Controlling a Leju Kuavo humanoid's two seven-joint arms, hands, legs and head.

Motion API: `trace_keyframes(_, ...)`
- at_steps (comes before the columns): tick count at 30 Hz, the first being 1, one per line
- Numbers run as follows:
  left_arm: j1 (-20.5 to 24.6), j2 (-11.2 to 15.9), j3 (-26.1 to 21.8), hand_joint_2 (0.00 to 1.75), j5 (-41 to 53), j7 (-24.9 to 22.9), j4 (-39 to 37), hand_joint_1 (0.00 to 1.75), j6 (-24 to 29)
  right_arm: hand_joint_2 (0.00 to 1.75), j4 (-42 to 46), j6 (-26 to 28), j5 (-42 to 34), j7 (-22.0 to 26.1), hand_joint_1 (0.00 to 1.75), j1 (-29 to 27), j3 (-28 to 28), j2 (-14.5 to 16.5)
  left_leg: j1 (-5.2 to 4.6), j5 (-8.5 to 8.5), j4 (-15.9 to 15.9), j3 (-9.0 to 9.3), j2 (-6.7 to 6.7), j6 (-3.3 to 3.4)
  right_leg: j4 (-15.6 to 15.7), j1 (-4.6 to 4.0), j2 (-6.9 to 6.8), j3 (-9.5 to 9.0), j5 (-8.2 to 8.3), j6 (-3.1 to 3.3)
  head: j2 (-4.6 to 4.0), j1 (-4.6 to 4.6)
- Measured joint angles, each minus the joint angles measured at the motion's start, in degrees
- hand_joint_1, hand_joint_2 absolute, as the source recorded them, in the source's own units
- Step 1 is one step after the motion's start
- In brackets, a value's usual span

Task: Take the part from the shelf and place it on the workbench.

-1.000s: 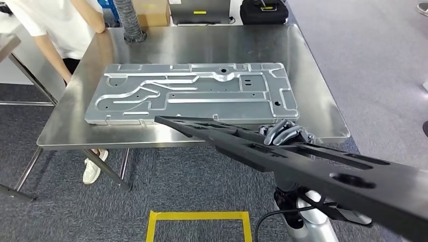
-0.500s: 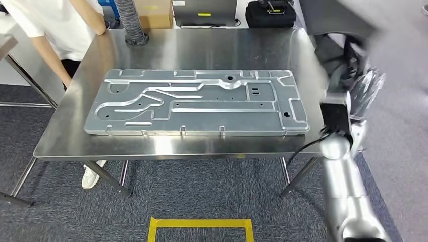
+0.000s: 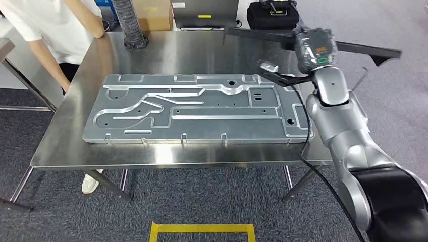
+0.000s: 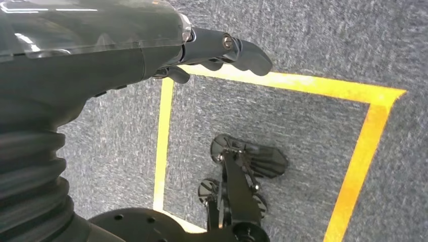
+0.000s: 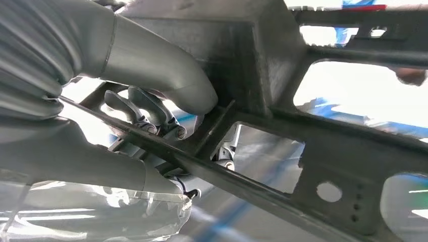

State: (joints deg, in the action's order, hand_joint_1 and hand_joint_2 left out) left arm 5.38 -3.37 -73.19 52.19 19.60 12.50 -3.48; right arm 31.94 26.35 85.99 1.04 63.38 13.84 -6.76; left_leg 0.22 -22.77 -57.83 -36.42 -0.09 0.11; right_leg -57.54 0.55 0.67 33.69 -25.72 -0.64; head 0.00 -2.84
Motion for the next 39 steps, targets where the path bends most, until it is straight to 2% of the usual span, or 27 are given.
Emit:
trace_keyframes(2, 0.1, 0.0, 0.1, 1.75, 0.0, 0.2, 0.0, 0.0, 0.0, 1.75, -2.1, -0.9, 0.8, 0.4, 1.75, 0.4, 2.1, 1.9, 0.28, 0.22, 0.4, 0.33, -0.02, 0.6, -1.3, 0.04, -0.16, 0.4, -1.09, -0.45, 0.0, 0.01)
trace_keyframes(3, 0.2, 0.0, 0.2, 1.75, 0.0, 0.3, 0.0, 0.0, -0.1, 1.75, -3.2, -1.2, 0.9, 0.5, 1.75, 0.6, 2.9, 2.8, 0.42, 0.24, 0.6, 0.55, -0.03, 0.9, -3.5, 0.06, -0.25, 1.41, -2.34, -0.59, 0.0, 0.01)
trace_keyframes(5, 0.4, 0.0, 0.4, 1.75, 0.1, 0.5, 0.0, 0.0, -0.2, 1.75, -5.4, -1.9, 0.9, 0.9, 1.75, 0.7, 4.2, 4.3, 0.43, 0.05, 0.7, 0.83, -0.22, 1.34, -11.2, 0.2, -0.36, 5.27, -5.57, -0.81, 0.0, 0.0)
trace_keyframes(6, 0.3, 0.0, 0.4, 1.75, 0.2, 0.6, 0.0, 0.0, -0.2, 1.75, -6.5, -2.3, 0.9, 1.0, 1.75, 0.5, 4.7, 4.9, 0.42, -0.07, 0.7, 0.95, -0.35, 1.43, -15.0, 0.23, -0.36, 7.4, -6.63, -0.95, 0.0, 0.0)
trace_keyframes(7, 0.3, 0.0, 0.5, 1.75, 0.3, 0.6, 0.0, 0.0, -0.3, 1.75, -7.4, -2.5, 0.9, 1.0, 1.75, 0.2, 5.1, 5.4, 0.41, -0.21, 0.7, 1.08, -0.49, 1.45, -17.1, 0.25, -0.37, 8.9, -6.77, -1.03, 0.0, -0.01)
trace_keyframes(8, 0.2, 0.0, 0.5, 1.75, 0.3, 0.6, 0.0, 0.0, -0.3, 1.75, -8.3, -2.7, 0.9, 1.0, 1.75, -0.2, 5.6, 5.9, 0.39, -0.37, 0.6, 1.23, -0.6, 1.39, -17.0, 0.25, -0.37, 9.35, -5.76, -1.01, 0.0, -0.01)
trace_keyframes(9, 0.1, 0.0, 0.5, 1.75, 0.4, 0.6, 0.0, 0.0, -0.3, 1.75, -8.9, -2.9, 0.9, 1.0, 1.75, -0.5, 5.9, 6.3, 0.36, -0.57, 0.5, 1.37, -0.69, 1.29, -14.4, 0.23, -0.38, 8.6, -3.71, -0.86, 0.0, -0.01)
trace_keyframes(11, 0.0, 0.0, 0.6, 1.75, 0.5, 0.6, 0.0, 0.0, -0.4, 1.75, -10.0, -3.1, 0.9, 0.8, 1.75, -0.7, 6.5, 6.9, 0.2, -1.05, 0.0, 1.49, -0.81, 0.97, -6.1, 0.0, -0.41, 5.23, 0.7, -0.19, -0.01, -0.01)
trace_keyframes(12, 0.0, 0.0, 0.6, 1.75, 0.5, 0.6, 0.0, 0.0, -0.4, 1.75, -10.4, -3.1, 0.9, 0.7, 1.75, -0.7, 6.7, 7.2, 0.11, -1.26, -0.1, 1.46, -0.83, 0.76, -2.9, -0.19, -0.42, 3.9, 1.95, 0.14, -0.01, -0.01)
trace_keyframes(13, 0.0, 0.1, 0.7, 1.75, 0.6, 0.6, 0.0, 0.0, -0.4, 1.75, -10.8, -3.1, 0.9, 0.7, 1.75, -0.9, 6.9, 7.5, 0.06, -1.42, -0.3, 1.41, -0.83, 0.52, -1.2, -0.41, -0.42, 3.18, 2.38, 0.39, -0.01, -0.01)
trace_keyframes(14, 0.0, 0.1, 0.7, 1.75, 0.6, 0.6, 0.0, 0.0, -0.4, 1.75, -11.2, -3.1, 0.9, 0.6, 1.75, -1.1, 7.1, 7.7, 0.06, -1.49, -0.3, 1.39, -0.83, 0.27, -0.8, -0.61, -0.4, 3.03, 2.21, 0.57, -0.01, -0.01)
trace_keyframes(17, -0.1, 0.1, 0.7, 1.75, 0.8, 0.7, 0.0, 0.0, -0.4, 1.75, -12.1, -3.0, 0.7, 0.3, 1.75, -2.3, 7.3, 8.4, 0.1, -2.29, -0.9, 1.3, -0.69, -0.56, -0.1, -0.24, -0.44, 2.59, 2.43, 1.19, 0.0, -0.01)
trace_keyframes(19, -0.1, 0.2, 0.7, 1.75, 0.8, 0.8, 0.0, 0.0, -0.3, 1.75, -12.6, -2.8, 0.2, 0.2, 1.75, -2.8, 7.3, 8.7, 0.23, -5.04, -5.2, -0.55, -0.47, -1.07, 0.3, 0.06, -0.51, 2.22, 2.55, 1.62, 0.0, -0.01)
trace_keyframes(21, -0.1, 0.3, 0.7, 1.75, 0.9, 0.8, 0.0, 0.0, -0.1, 1.75, -13.0, -2.6, -0.2, 0.0, 1.75, -3.6, 7.3, 9.0, 0.43, -8.46, -12.9, -4.1, -0.38, -1.49, 0.3, 0.07, -0.51, 2.13, 2.49, 1.79, 0.0, -0.01)
trace_keyframes(22, -0.2, 0.3, 0.7, 1.75, 0.9, 0.9, 0.0, 0.0, 0.0, 1.75, -13.3, -2.5, -0.3, -0.1, 1.75, -4.1, 7.3, 9.0, 0.53, -9.24, -15.7, -5.53, -0.36, -1.67, 0.3, 0.08, -0.52, 2.11, 2.45, 1.78, 0.0, -0.01)
trace_keyframes(23, -0.2, 0.3, 0.7, 1.75, 0.9, 0.9, 0.0, 0.0, 0.0, 1.75, -13.5, -2.4, -0.4, -0.1, 1.75, -4.7, 7.3, 9.1, 0.66, -8.94, -16.6, -6.1, -0.34, -1.84, 0.3, 0.11, -0.52, 2.11, 2.4, 1.73, 0.0, -0.01)
trace_keyframes(24, -0.3, 0.3, 0.7, 1.75, 1.0, 0.9, 0.0, 0.0, 0.1, 1.75, -13.8, -2.2, -0.5, -0.2, 1.75, -5.2, 7.3, 9.1, 0.82, -7.52, -15.0, -5.48, -0.31, -1.98, 0.1, 0.17, -0.5, 2.09, 2.31, 1.61, 0.0, -0.01)
trace_keyframes(26, -0.3, 0.4, 0.8, 1.75, 1.1, 1.1, 0.0, 0.0, 0.1, 1.75, -14.2, -1.9, -0.7, -0.2, 1.75, -5.8, 7.3, 9.1, 1.17, -3.69, -7.4, -1.88, -0.27, -2.23, -0.3, 0.28, -0.44, 2.11, 1.96, 1.14, 0.0, -0.01)
trace_keyframes(27, -0.3, 0.4, 0.8, 1.75, 1.3, 1.3, 0.0, 0.0, 0.2, 1.75, -14.4, -1.6, -0.8, -0.2, 1.75, -6.0, 7.3, 9.1, 1.2, -2.47, -3.9, -0.19, -0.31, -2.12, -0.6, 0.21, -0.39, 2.21, 1.77, 0.83, 0.0, -0.01)
trace_keyframes(28, -0.3, 0.4, 0.9, 1.75, 1.4, 1.4, 0.0, 0.0, 0.2, 1.75, -14.5, -1.4, -0.9, -0.2, 1.75, -6.2, 7.3, 9.1, 1.18, -2.01, -1.9, 0.84, -0.36, -1.88, -0.8, 0.11, -0.35, 2.32, 1.66, 0.53, 0.0, -0.01)
trace_keyframes(29, -0.2, 0.4, 0.9, 1.75, 1.6, 1.6, 0.0, 0.0, 0.2, 1.75, -14.6, -1.1, -1.0, -0.2, 1.75, -6.5, 7.3, 9.1, 1.11, -2.17, -1.1, 1.2, -0.43, -1.54, -0.9, -0.03, -0.32, 2.39, 1.62, 0.25, 0.0, -0.01)
trace_keyframes(32, -0.3, 0.4, 1.2, 1.75, 2.2, 2.2, 0.0, 0.0, 0.2, 1.75, -14.9, -0.5, -1.1, -0.2, 1.75, -7.6, 7.3, 9.2, 0.99, -1.98, -0.9, 1.31, -0.46, -0.29, -1.1, 0.06, -0.33, 2.41, 1.31, -0.64, -0.01, 0.0)
trace_keyframes(34, -0.3, 0.4, 1.6, 1.75, 2.4, 2.7, 0.0, 0.0, 0.2, 0.87, -15.1, -0.2, -1.1, -0.3, 0.87, -8.1, 7.3, 9.3, 1.03, -1.82, -0.7, 1.44, -0.4, 0.36, -4.7, 0.22, -0.4, 3.89, -1.05, -1.07, 0.0, 0.0)
trace_keyframes(36, -0.2, 0.4, 1.9, 1.75, 2.6, 2.9, 0.0, 0.0, 0.2, 0.0, -15.3, -0.1, -0.8, -0.3, 0.0, -8.7, 7.3, 9.3, 0.91, -1.84, -0.7, 1.46, -0.33, 0.67, -12.4, 0.23, -0.44, 7.38, -4.76, -1.24, 0.0, -0.01)
trace_keyframes(37, -0.2, 0.4, 2.0, 1.75, 2.6, 2.9, 0.0, 0.0, 0.3, 0.0, -15.4, -0.1, -0.7, -0.3, 0.0, -9.2, 7.3, 9.3, 0.82, -1.86, -0.7, 1.48, -0.32, 0.76, -15.8, 0.22, -0.44, 8.99, -5.93, -1.24, 0.0, -0.01)
trace_keyframes(38, -0.2, 0.4, 2.1, 1.75, 2.7, 2.8, 0.0, 0.0, 0.3, 0.0, -15.5, -0.1, -0.5, -0.3, 0.0, -9.7, 7.3, 9.3, 0.72, -1.89, -0.7, 1.52, -0.34, 0.82, -17.5, 0.2, -0.44, 9.8, -6.09, -1.14, 0.0, -0.01)
trace_keyframes(39, -0.1, 0.4, 2.2, 1.75, 2.8, 2.8, 0.0, 0.0, 0.4, 0.0, -15.5, -0.1, -0.4, -0.3, 0.0, -10.2, 7.3, 9.4, 0.61, -1.91, -0.7, 1.59, -0.39, 0.86, -16.9, 0.17, -0.44, 9.51, -5.17, -0.91, 0.0, -0.01)
